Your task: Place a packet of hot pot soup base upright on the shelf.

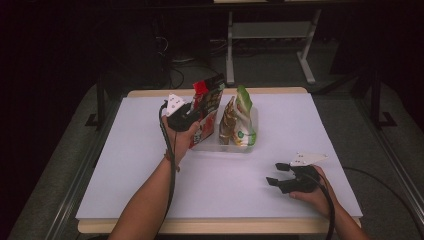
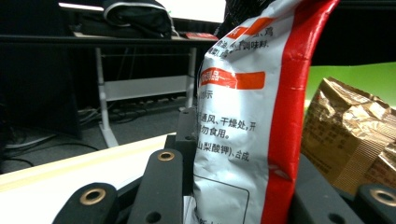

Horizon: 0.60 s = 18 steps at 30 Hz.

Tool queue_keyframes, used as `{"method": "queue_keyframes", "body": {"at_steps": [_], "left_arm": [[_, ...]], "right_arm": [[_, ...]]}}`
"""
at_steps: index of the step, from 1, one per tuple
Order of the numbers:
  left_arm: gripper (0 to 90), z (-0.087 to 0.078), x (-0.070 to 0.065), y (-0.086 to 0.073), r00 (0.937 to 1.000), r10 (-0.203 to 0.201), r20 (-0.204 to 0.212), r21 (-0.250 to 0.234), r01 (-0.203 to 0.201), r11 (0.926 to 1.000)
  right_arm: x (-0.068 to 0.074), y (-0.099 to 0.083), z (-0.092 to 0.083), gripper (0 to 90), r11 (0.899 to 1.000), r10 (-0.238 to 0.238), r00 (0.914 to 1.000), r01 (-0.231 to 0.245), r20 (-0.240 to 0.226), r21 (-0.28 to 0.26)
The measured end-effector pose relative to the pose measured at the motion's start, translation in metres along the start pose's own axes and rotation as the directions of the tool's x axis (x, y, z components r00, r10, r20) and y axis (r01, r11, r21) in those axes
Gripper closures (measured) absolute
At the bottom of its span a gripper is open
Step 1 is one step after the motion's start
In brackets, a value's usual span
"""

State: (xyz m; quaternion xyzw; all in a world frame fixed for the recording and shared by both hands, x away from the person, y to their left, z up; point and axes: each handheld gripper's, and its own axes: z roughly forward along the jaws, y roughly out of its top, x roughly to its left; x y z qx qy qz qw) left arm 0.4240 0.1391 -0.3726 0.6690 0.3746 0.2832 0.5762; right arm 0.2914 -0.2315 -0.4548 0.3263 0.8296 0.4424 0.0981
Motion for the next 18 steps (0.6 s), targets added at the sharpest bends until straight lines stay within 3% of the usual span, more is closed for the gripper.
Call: {"method": "queue_keyframes", "body": {"at_steps": [4, 8, 13, 14, 18], "left_arm": [[73.4, 0.007, 0.003, 0.006, 0.9997, -0.025, -0.005, -0.009, 0.025, 0.9997], [74.4, 0.006, 0.005, 0.001, 0.9979, -0.059, -0.028, -0.097, 0.056, 0.9937], [74.1, 0.002, -0.001, -0.006, 0.9958, -0.047, -0.078, -0.186, 0.032, 0.9821], [74.0, 0.002, -0.002, -0.008, 0.9968, -0.048, -0.063, -0.197, 0.035, 0.9797], [72.9, 0.004, -0.001, -0.019, 0.9981, -0.049, -0.037, -0.155, 0.043, 0.9870]], "right_arm": [[0.000, -0.001, 0.002, 31.9, 1.000, -0.003, 1.0000, 0.003, -0.002, 0.011], [-0.001, -0.001, 0.001, 31.9, 1.000, 0.001, 1.0000, -0.001, -0.002, 0.006], [-0.001, -0.002, 0.001, 31.8, 1.000, -0.001, 1.0000, 0.001, -0.004, 0.006], [-0.001, -0.001, 0.001, 31.8, 1.000, -0.002, 1.0000, 0.002, -0.003, 0.006], [0.000, -0.001, 0.002, 31.8, 1.000, -0.004, 1.0000, 0.004, -0.003, 0.005]]}}
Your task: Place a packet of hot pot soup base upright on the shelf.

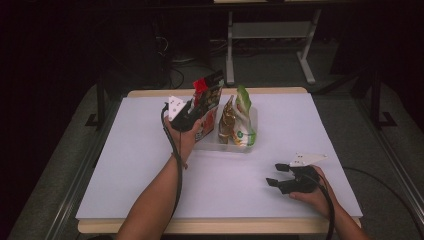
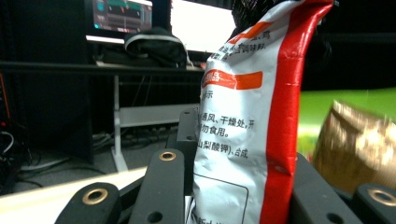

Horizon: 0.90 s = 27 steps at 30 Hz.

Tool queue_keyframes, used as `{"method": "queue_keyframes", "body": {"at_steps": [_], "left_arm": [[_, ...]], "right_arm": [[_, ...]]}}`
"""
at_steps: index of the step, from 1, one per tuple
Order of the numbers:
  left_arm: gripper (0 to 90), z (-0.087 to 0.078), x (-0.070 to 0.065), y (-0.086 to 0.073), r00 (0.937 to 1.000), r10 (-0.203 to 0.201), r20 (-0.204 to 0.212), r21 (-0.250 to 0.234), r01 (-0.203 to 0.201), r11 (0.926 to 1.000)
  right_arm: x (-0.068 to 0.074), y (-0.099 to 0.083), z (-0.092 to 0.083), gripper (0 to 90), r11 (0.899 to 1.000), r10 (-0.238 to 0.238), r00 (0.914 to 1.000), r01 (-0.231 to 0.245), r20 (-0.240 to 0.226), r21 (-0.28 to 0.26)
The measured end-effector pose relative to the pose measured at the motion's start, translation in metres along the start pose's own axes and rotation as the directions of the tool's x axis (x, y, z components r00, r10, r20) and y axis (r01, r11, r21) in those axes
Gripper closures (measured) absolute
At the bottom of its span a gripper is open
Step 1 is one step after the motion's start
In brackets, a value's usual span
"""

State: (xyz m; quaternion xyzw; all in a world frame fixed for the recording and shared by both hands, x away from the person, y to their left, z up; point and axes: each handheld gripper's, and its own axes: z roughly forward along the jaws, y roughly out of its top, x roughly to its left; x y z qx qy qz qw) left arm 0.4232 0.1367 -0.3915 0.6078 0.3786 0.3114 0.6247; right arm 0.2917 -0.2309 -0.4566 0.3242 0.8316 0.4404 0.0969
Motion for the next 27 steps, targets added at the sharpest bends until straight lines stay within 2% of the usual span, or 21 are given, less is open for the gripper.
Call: {"method": "queue_keyframes", "body": {"at_steps": [2, 3, 4, 5, 8, 10, 11, 13, 15, 17, 20, 22, 23, 25, 26, 27], "left_arm": [[72.3, -0.001, -0.001, 0.004, 1.0000, 0.000, -0.001, 0.040, 0.000, 0.9992], [71.7, -0.001, -0.003, 0.007, 0.9996, 0.025, 0.014, 0.066, -0.025, 0.9975], [71.6, -0.002, -0.005, 0.009, 0.9983, 0.058, 0.011, 0.095, -0.059, 0.9938], [71.7, -0.004, -0.005, 0.010, 0.9972, 0.071, 0.024, 0.108, -0.073, 0.9915], [70.9, -0.008, -0.003, 0.012, 0.9951, 0.092, 0.037, 0.145, -0.097, 0.9847], [70.8, -0.011, 0.002, 0.011, 0.9952, 0.089, 0.043, 0.168, -0.095, 0.9813], [70.5, -0.012, 0.004, 0.011, 0.9951, 0.091, 0.038, 0.203, -0.097, 0.9745], [70.3, -0.013, 0.007, 0.010, 0.9959, 0.080, 0.042, 0.233, -0.088, 0.9686], [70.3, -0.013, 0.007, 0.011, 0.9943, 0.098, 0.041, 0.257, -0.105, 0.9606], [70.1, -0.012, 0.006, 0.013, 0.9925, 0.110, 0.055, 0.290, -0.121, 0.9493], [69.5, -0.010, 0.002, 0.016, 0.9832, 0.172, 0.062, 0.353, -0.182, 0.9176], [70.0, -0.011, 0.001, 0.017, 0.9823, 0.176, 0.065, 0.374, -0.187, 0.9082], [70.5, -0.011, 0.002, 0.016, 0.9830, 0.174, 0.057, 0.375, -0.183, 0.9089], [71.0, -0.013, 0.003, 0.012, 0.9857, 0.160, 0.052, 0.359, -0.168, 0.9182], [71.4, -0.014, 0.003, 0.009, 0.9849, 0.166, 0.050, 0.348, -0.173, 0.9215], [71.7, -0.014, 0.003, 0.006, 0.9867, 0.156, 0.046, 0.345, -0.162, 0.9244]], "right_arm": [[0.001, 0.000, 0.000, 31.7, 1.000, 0.005, 1.0000, -0.005, -0.006, -0.003], [0.001, 0.000, 0.000, 31.7, 1.000, 0.002, 1.0000, -0.002, -0.004, 0.000], [0.000, 0.000, 0.001, 31.7, 1.000, -0.001, 1.0000, 0.001, -0.003, 0.005], [0.001, 0.000, 0.001, 31.6, 1.000, -0.003, 1.0000, 0.003, -0.002, 0.008], [0.002, 0.001, 0.001, 31.3, 1.000, -0.008, 1.0000, 0.008, -0.003, 0.013], [0.002, 0.001, 0.001, 31.3, 1.000, -0.012, 0.9999, 0.012, -0.007, 0.017], [0.002, 0.001, 0.002, 31.3, 1.000, -0.011, 0.9999, 0.011, -0.005, 0.019], [0.002, 0.001, 0.002, 31.3, 1.000, -0.009, 0.9999, 0.009, -0.005, 0.023], [0.003, 0.001, 0.002, 31.3, 1.000, -0.016, 0.9999, 0.016, -0.006, 0.024], [0.003, 0.001, 0.003, 31.3, 0.999, -0.019, 0.9998, 0.019, -0.008, 0.027], [0.003, 0.001, 0.003, 31.3, 0.999, -0.015, 0.9998, 0.016, -0.009, 0.031], [0.003, 0.001, 0.003, 31.3, 0.999, -0.018, 0.9998, 0.018, -0.011, 0.036], [0.003, 0.001, 0.003, 31.3, 0.999, -0.019, 0.9998, 0.019, -0.011, 0.038], [0.004, 0.001, 0.003, 31.2, 0.999, -0.020, 0.9997, 0.021, -0.011, 0.038], [0.004, 0.001, 0.003, 31.2, 0.999, -0.021, 0.9997, 0.021, -0.012, 0.038], [0.004, 0.001, 0.004, 31.1, 0.999, -0.021, 0.9997, 0.022, -0.013, 0.040]]}}
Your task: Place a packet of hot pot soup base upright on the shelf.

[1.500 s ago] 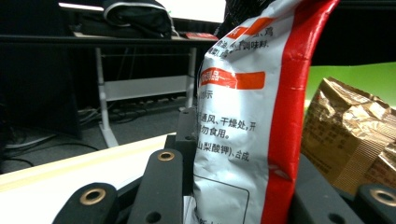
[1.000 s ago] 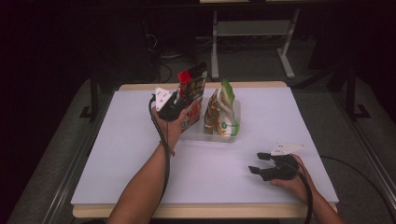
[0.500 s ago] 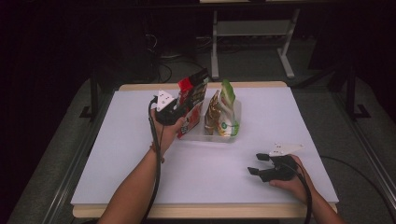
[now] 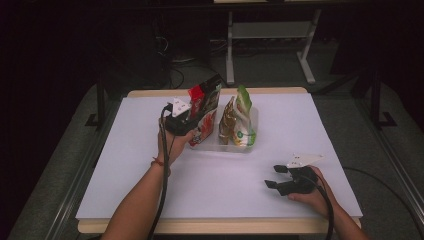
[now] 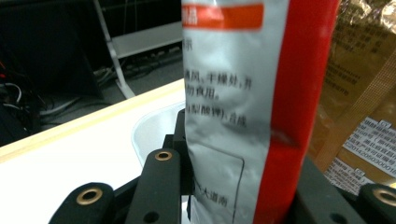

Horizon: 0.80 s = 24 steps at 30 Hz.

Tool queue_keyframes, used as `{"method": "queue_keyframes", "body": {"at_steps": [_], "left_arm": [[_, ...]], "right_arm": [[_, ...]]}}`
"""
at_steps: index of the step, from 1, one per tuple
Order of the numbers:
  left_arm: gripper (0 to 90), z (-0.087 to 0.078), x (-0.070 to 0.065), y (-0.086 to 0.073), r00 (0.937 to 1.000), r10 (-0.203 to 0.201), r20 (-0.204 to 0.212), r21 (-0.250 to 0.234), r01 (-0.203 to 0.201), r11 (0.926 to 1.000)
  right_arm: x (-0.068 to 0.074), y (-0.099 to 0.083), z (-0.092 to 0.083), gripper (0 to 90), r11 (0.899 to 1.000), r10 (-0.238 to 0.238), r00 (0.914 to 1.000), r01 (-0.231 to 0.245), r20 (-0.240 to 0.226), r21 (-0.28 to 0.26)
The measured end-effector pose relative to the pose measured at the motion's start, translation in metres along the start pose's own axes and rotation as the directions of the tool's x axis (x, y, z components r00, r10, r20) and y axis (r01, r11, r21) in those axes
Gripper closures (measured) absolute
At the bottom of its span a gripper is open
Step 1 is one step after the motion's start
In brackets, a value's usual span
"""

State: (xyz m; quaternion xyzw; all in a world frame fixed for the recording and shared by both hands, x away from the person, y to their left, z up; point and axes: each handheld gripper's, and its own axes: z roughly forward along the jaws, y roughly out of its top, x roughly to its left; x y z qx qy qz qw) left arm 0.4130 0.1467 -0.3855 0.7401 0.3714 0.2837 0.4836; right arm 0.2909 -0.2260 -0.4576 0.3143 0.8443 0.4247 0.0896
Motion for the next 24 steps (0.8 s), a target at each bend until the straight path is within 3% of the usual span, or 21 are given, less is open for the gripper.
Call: {"method": "queue_keyframes", "body": {"at_steps": [2, 4, 7, 10, 17, 22, 24], "left_arm": [[72.4, 0.001, -0.002, -0.005, 0.9999, -0.012, 0.001, -0.016, 0.012, 0.9998], [72.7, 0.003, -0.006, -0.007, 0.9997, 0.019, -0.015, -0.015, -0.020, 0.9997], [73.1, 0.003, -0.003, -0.011, 1.0000, -0.001, -0.005, -0.024, 0.001, 0.9997], [73.9, 0.002, -0.006, -0.012, 0.9991, 0.040, -0.013, -0.019, -0.041, 0.9990], [76.5, 0.003, -0.013, -0.020, 0.9978, 0.064, -0.016, -0.033, -0.064, 0.9974], [75.0, 0.003, -0.012, -0.018, 0.9987, 0.048, -0.017, -0.016, -0.048, 0.9987], [72.2, 0.003, -0.008, -0.018, 0.9997, 0.024, -0.008, -0.028, -0.024, 0.9993]], "right_arm": [[0.000, 0.000, 0.000, 31.0, 1.000, 0.000, 1.0000, 0.000, -0.001, 0.002], [0.000, 0.000, 0.001, 31.0, 1.000, -0.001, 1.0000, 0.001, -0.001, 0.003], [0.000, 0.000, 0.001, 30.9, 1.000, -0.006, 1.0000, 0.006, -0.003, 0.006], [0.000, 0.000, 0.001, 30.8, 1.000, -0.001, 1.0000, 0.001, -0.003, 0.006], [0.001, 0.000, 0.001, 30.5, 1.000, -0.006, 1.0000, 0.006, -0.006, 0.015], [0.000, 0.000, 0.002, 30.5, 1.000, -0.001, 1.0000, 0.001, -0.004, 0.014], [0.000, 0.000, 0.001, 30.3, 1.000, -0.006, 1.0000, 0.006, -0.006, 0.016]]}}
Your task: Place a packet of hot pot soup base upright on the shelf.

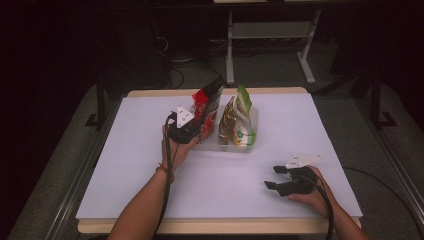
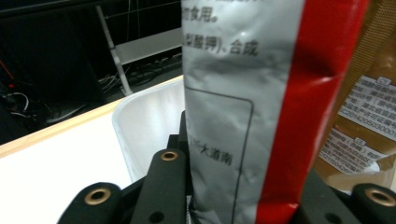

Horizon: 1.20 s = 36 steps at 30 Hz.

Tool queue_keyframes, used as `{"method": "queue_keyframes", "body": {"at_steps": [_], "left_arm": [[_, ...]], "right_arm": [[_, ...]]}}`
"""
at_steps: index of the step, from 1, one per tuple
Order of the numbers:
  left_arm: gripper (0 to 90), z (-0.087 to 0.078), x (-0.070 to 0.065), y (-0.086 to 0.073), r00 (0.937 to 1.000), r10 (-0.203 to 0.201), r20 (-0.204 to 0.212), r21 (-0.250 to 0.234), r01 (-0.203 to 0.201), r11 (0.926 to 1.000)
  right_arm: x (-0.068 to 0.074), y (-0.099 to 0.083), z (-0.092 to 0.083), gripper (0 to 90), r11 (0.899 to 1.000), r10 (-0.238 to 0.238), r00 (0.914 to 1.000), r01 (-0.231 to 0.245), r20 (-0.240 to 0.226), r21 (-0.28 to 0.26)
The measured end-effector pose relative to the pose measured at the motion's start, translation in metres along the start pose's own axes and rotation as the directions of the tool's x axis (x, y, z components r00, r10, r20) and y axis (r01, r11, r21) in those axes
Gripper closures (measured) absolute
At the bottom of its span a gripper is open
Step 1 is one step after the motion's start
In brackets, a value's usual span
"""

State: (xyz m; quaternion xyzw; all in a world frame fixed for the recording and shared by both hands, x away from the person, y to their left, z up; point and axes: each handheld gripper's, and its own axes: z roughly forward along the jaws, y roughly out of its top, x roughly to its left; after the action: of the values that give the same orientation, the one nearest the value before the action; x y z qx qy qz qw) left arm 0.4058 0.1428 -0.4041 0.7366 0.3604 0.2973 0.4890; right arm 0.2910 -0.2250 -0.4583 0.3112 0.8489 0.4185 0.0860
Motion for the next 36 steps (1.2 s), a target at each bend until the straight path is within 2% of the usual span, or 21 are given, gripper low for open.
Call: {"method": "queue_keyframes", "body": {"at_steps": [5, 11, 13, 17, 18, 22, 28, 31, 34, 36], "left_arm": [[65.5, -0.003, 0.006, 0.000, 0.9991, -0.027, 0.032, -0.024, 0.028, 0.9993], [62.7, -0.009, 0.008, 0.000, 0.9980, -0.036, 0.052, -0.015, 0.037, 0.9992], [55.9, -0.013, 0.009, 0.000, 0.9970, -0.035, 0.069, -0.006, 0.035, 0.9994], [48.3, -0.024, 0.006, -0.002, 0.9965, 0.032, 0.076, 0.017, -0.034, 0.9993], [48.7, -0.026, 0.006, -0.003, 0.9960, 0.042, 0.079, 0.019, -0.043, 0.9989], [50.3, -0.038, 0.010, -0.006, 0.9948, 0.034, 0.096, 0.027, -0.037, 0.9989], [60.2, -0.045, 0.015, -0.012, 0.9924, 0.051, 0.112, 0.045, -0.057, 0.9974], [62.1, -0.043, 0.012, -0.013, 0.9936, 0.084, 0.076, 0.043, -0.087, 0.9953], [63.9, -0.038, 0.011, -0.015, 0.9948, 0.083, 0.060, 0.037, -0.085, 0.9957], [64.7, -0.033, 0.006, -0.016, 0.9891, 0.139, 0.048, 0.050, -0.141, 0.9887]], "right_arm": [[-0.001, 0.000, 0.000, 30.3, 1.000, 0.006, 1.0000, -0.006, 0.000, -0.003], [-0.001, 0.000, 0.000, 30.1, 1.000, 0.007, 1.0000, -0.007, -0.002, -0.003], [-0.001, 0.000, 0.000, 30.0, 1.000, 0.005, 1.0000, -0.005, -0.001, -0.001], [-0.001, 0.000, 0.000, 30.1, 1.000, 0.005, 1.0000, -0.005, -0.004, 0.000], [-0.001, 0.000, 0.001, 30.1, 1.000, 0.005, 1.0000, -0.005, -0.006, 0.002], [0.000, 0.000, 0.001, 30.1, 1.000, 0.002, 1.0000, -0.002, -0.005, 0.006], [0.000, 0.000, 0.002, 30.0, 1.000, 0.005, 1.0000, -0.005, -0.006, 0.010], [0.000, 0.000, 0.002, 30.1, 1.000, -0.002, 1.0000, 0.002, -0.005, 0.015], [0.001, 0.000, 0.002, 30.1, 1.000, -0.003, 1.0000, 0.003, -0.003, 0.015], [0.001, 0.000, 0.002, 30.2, 1.000, -0.003, 1.0000, 0.003, -0.004, 0.014]]}}
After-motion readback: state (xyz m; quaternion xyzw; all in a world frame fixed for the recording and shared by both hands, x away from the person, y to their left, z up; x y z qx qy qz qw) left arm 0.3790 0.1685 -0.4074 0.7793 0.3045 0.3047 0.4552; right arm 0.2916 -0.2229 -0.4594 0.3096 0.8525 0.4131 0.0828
